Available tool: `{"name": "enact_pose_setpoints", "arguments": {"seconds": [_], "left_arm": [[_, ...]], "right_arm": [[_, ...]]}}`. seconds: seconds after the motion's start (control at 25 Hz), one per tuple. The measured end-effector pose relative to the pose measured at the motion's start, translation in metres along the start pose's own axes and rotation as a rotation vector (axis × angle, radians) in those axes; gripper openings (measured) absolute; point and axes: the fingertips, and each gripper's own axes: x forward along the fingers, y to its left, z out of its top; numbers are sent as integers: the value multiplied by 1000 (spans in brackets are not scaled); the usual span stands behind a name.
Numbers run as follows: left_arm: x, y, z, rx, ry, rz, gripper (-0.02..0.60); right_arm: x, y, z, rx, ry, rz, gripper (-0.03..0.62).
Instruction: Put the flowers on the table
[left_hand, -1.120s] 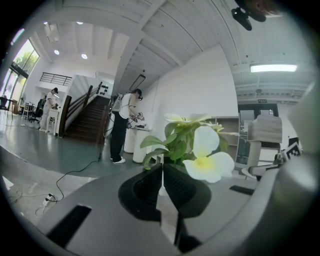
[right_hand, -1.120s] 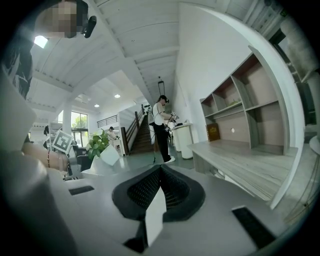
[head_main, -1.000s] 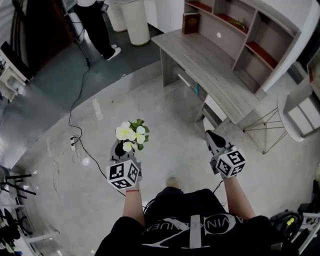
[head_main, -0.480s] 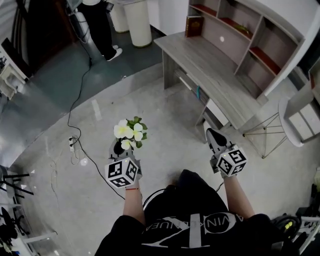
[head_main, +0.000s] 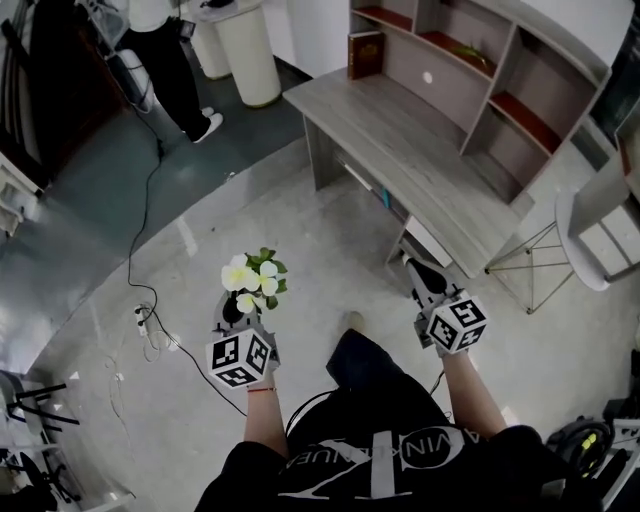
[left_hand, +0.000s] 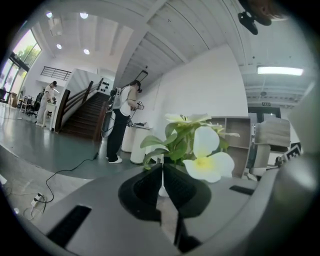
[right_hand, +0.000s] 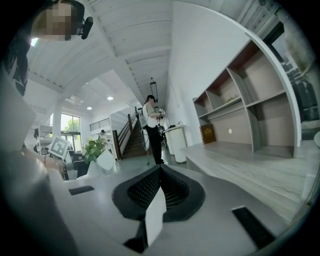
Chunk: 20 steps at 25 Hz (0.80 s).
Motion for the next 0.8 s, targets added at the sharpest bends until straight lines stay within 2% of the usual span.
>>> {"name": "enact_pose_setpoints", "arguments": {"seconds": [0.16, 0.28, 0.52, 0.8], "left_arm": [[44, -4, 13, -1, 2, -38, 11], [71, -8, 22, 35, 3, -64, 11], [121, -4, 28, 32, 27, -77, 11], [171, 2, 42, 39, 18, -77, 11]], "right_arm": [[28, -23, 16, -1, -13, -19, 11], [46, -38, 19, 25, -20, -37, 11], [82, -64, 26, 36, -3, -48, 11], [119, -95, 37, 41, 3, -61, 11]]}}
